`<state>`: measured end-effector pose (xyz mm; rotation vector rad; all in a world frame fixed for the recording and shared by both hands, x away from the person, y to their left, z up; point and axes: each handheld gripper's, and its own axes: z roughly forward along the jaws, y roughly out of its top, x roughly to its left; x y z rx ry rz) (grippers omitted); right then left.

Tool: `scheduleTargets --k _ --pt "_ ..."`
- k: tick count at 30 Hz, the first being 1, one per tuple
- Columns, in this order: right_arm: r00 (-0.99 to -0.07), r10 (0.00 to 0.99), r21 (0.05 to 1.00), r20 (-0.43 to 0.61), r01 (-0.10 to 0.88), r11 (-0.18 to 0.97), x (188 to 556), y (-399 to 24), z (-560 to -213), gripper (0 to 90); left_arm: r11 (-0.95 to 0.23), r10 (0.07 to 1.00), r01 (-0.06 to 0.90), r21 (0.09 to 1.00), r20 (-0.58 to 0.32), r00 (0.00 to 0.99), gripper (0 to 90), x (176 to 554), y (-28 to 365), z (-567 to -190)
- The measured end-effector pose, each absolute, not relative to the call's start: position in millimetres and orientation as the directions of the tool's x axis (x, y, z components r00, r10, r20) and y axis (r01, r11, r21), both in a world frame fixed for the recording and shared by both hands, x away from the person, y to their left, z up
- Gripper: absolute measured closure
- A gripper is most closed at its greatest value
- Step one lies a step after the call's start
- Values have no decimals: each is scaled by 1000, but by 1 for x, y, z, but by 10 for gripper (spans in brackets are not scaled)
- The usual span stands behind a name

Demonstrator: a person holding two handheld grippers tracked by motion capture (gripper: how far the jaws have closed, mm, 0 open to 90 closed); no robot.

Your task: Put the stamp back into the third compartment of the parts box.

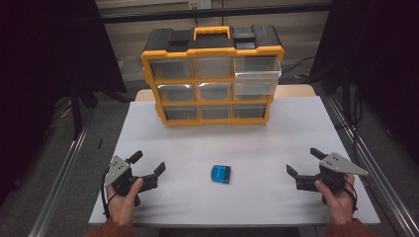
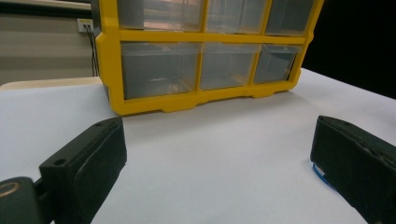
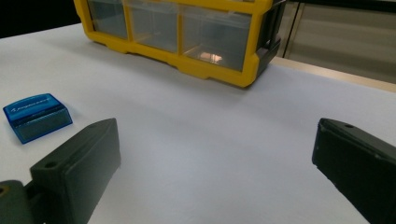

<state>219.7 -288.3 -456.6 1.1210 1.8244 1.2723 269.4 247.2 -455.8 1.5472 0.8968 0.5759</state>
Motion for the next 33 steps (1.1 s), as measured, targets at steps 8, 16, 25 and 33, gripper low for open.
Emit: scheduleTargets --k 8,16,25,33 --pt "-452 892 924 12 346 163 223 -287 -462 12 -53 798 202 978 -80 597 38 270 247 -453" --pt "-546 836 899 54 392 197 225 -281 -463 20 -60 789 199 978 -76 609 39 269 245 -452" --pt "-576 814 889 76 409 207 226 -268 -461 13 -73 785 195 978 -64 617 39 267 246 -451" --pt "-651 754 850 85 443 286 235 -247 -465 18 -71 780 191 979 -65 622 38 269 244 -452"
